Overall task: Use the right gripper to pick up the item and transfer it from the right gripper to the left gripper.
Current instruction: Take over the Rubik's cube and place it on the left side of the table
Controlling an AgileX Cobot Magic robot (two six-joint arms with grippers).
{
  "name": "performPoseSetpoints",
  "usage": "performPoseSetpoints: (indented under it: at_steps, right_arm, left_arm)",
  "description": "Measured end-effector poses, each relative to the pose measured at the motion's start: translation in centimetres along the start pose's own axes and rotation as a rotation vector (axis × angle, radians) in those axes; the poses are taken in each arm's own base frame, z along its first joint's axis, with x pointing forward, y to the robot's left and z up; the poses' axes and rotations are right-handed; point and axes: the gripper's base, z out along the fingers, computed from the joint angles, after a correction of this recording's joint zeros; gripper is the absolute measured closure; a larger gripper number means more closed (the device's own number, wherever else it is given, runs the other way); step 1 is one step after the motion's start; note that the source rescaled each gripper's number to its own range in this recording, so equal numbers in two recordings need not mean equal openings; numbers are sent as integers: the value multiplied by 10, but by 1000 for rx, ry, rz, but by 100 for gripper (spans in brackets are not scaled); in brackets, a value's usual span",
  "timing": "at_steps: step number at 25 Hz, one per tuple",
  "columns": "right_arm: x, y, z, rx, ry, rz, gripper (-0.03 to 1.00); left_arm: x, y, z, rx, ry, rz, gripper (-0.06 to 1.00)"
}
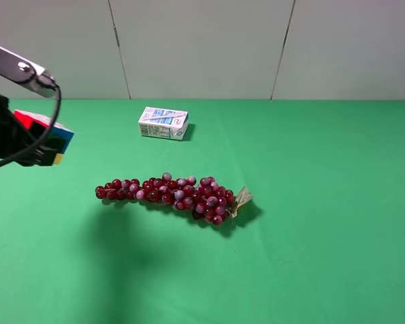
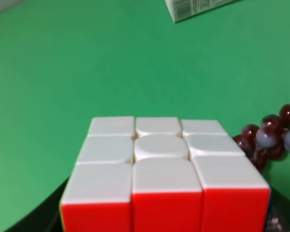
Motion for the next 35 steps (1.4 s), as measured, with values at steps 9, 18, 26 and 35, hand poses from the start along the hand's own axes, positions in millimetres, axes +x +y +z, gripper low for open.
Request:
performPoseSetpoints:
  at_steps: [9,18,26,35]
  right_arm:
    - [0,0,0,0,0,0,-3]
    - [0,0,0,0,1,0,-3]
    - [0,0,0,0,2,0,-3]
    - [0,0,0,0,2,0,-3]
  left_arm:
    - [-8,15,48,-15,90,-100,94]
    - [-34,24,94,-12,196,-107,94]
    - [-51,31,118,-17,337,-99,94]
    - [-61,35,150,-8,415,-68,94]
